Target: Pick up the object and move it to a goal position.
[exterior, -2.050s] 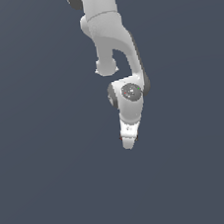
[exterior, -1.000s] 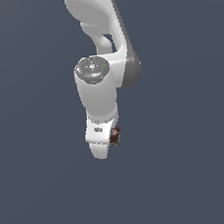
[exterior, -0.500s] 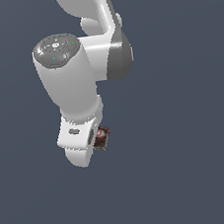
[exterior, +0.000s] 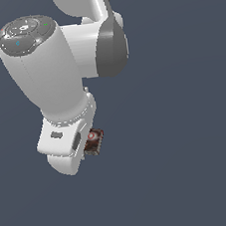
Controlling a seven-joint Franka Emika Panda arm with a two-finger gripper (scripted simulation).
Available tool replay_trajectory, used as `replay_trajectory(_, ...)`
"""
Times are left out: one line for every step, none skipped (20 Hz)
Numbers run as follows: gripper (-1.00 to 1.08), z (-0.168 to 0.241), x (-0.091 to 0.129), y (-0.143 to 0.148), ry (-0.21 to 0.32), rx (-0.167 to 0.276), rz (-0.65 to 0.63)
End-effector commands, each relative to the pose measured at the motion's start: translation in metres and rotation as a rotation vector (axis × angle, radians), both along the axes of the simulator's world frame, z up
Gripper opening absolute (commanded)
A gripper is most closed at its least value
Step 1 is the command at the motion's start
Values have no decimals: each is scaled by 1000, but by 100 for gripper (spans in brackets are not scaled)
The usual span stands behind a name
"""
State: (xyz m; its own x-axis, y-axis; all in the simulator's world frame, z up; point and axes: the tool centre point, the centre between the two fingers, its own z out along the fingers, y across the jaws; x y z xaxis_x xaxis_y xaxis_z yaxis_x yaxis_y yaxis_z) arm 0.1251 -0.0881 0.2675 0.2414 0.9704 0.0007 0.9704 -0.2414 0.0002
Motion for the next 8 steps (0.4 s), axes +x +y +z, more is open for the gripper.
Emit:
replay_trajectory(-100, 4, 3, -3, 0, 0, 0)
replay_trajectory(-100, 5, 3, -3, 0, 0, 0)
replay_trajectory(-100, 6, 4, -4, 0, 0, 0)
replay_trajectory(-100, 6, 4, -4, 0, 0, 0)
replay_trajectory(-100, 7, 5, -5, 0, 0, 0)
replay_trajectory(-100, 7, 5, -5, 0, -1, 0)
replay_trajectory(-100, 8, 5, -5, 0, -1, 0)
replay_trajectory(-100, 8, 5, -5, 0, -1, 0)
